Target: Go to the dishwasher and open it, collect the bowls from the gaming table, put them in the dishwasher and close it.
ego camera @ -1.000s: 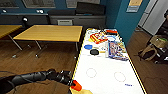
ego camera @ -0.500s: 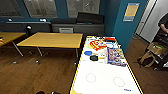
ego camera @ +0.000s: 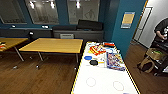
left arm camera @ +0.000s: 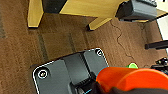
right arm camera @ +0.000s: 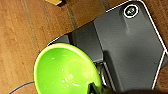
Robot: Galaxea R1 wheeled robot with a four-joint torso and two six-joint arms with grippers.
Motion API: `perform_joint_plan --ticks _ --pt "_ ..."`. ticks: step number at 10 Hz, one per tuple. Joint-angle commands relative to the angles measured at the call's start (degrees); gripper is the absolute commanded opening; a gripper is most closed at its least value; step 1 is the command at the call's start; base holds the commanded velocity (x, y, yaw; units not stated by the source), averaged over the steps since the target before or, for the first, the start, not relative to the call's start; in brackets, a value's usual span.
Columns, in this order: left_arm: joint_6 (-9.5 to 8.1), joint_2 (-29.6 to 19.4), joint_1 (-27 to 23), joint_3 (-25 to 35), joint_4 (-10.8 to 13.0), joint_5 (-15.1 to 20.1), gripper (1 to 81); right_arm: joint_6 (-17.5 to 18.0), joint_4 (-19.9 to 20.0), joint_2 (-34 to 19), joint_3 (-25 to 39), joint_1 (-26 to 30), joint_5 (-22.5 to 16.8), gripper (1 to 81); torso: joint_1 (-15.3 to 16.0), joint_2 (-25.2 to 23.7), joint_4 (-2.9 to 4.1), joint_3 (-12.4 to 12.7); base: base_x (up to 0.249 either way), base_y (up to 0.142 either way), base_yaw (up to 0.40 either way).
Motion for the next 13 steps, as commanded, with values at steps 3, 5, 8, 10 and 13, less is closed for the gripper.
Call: perform_joint_plan --ticks 3,5,8,10,13 --pt "0.44 0.9 7.8 -7.8 7.9 -12.5 1.0 -0.3 -1.4 2.8 -4.8 0.8 -2.9 1.0 0.0 0.0 0.0 0.0 0.0 0.0 0.0" --pt "0.44 2.7 12.1 -11.2 8.4 -15.9 1.0 -0.3 -2.3 4.2 -6.6 0.2 -2.9 1.0 -0.1 0.0 0.0 0.0 0.0 0.0 0.0" --pt "0.44 6.9 17.7 -17.0 8.8 -19.7 1.0 -0.3 -3.9 7.2 -10.0 -1.3 -2.9 1.0 -0.1 -0.1 0.0 0.0 0.0 0.0 0.0" --pt "0.36 10.2 20.2 -22.3 9.2 -21.8 1.0 -0.3 -4.8 8.5 -11.9 -1.9 -2.9 1.0 -0.1 -0.1 0.0 2.2 0.0 0.0 0.0" --pt "0.36 11.1 22.1 -24.1 9.3 -23.1 1.0 -0.3 -5.0 8.9 -12.0 -2.2 -2.8 1.0 -0.1 -0.1 0.0 4.3 0.0 0.0 0.0"
